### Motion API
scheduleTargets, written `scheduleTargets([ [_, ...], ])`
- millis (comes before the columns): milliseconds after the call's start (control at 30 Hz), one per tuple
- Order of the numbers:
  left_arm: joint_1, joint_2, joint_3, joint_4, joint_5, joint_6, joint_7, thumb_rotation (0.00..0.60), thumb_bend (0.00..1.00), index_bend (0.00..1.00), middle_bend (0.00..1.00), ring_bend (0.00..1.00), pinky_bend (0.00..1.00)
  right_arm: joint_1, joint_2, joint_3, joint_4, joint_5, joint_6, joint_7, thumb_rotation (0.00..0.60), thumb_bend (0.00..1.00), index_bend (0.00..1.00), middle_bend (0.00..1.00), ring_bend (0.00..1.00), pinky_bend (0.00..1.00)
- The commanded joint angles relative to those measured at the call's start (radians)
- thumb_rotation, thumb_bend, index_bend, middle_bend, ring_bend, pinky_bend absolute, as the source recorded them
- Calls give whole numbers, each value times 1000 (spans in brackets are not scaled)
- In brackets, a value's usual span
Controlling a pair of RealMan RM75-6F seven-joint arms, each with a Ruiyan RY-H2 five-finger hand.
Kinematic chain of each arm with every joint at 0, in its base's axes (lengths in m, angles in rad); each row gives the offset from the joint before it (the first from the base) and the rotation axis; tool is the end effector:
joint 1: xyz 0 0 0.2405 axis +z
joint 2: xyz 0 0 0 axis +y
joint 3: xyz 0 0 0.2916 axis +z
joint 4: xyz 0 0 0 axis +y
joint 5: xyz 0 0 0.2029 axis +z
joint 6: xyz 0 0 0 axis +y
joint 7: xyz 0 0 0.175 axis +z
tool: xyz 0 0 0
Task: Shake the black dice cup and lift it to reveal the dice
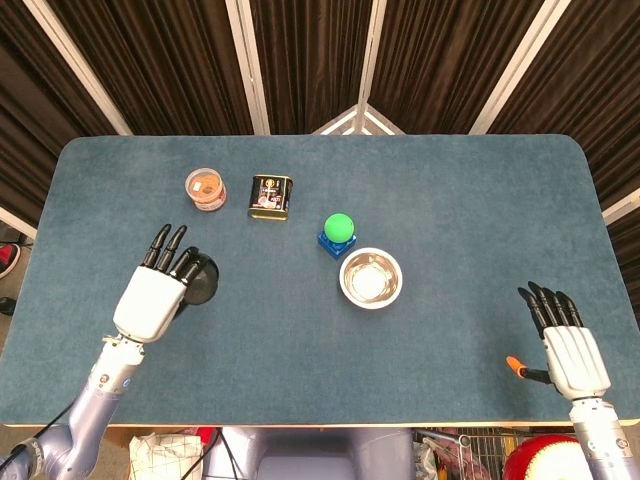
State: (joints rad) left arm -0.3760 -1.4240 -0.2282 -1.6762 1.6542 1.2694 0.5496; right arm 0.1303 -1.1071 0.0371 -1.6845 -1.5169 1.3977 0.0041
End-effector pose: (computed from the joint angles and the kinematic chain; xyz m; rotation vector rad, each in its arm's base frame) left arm -0.1787 0.3062 0.0717 -1.7170 -0.4221 -1.0733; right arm -0.3201 -0.2241 0.1610 1.4692 -0.9922 0.9358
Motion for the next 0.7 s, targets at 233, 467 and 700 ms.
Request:
scheduleTargets([
  [233,-65,385,-142,-402,-430,-794,-1226,600,371,406,453,21,19,6,-4,0,1,2,-10,-8,600,185,31,0,13,0],
  [467,0,240,-72,-189,-129,-442,-812,600,379,421,460,21,19,3,-5,0,-2,4,-4,-12,600,185,31,0,13,0],
  [700,34,-48,-44,194,140,-32,-167,600,392,434,471,22,19,1,5,0,7,2,-3,7,600,185,31,0,13,0],
])
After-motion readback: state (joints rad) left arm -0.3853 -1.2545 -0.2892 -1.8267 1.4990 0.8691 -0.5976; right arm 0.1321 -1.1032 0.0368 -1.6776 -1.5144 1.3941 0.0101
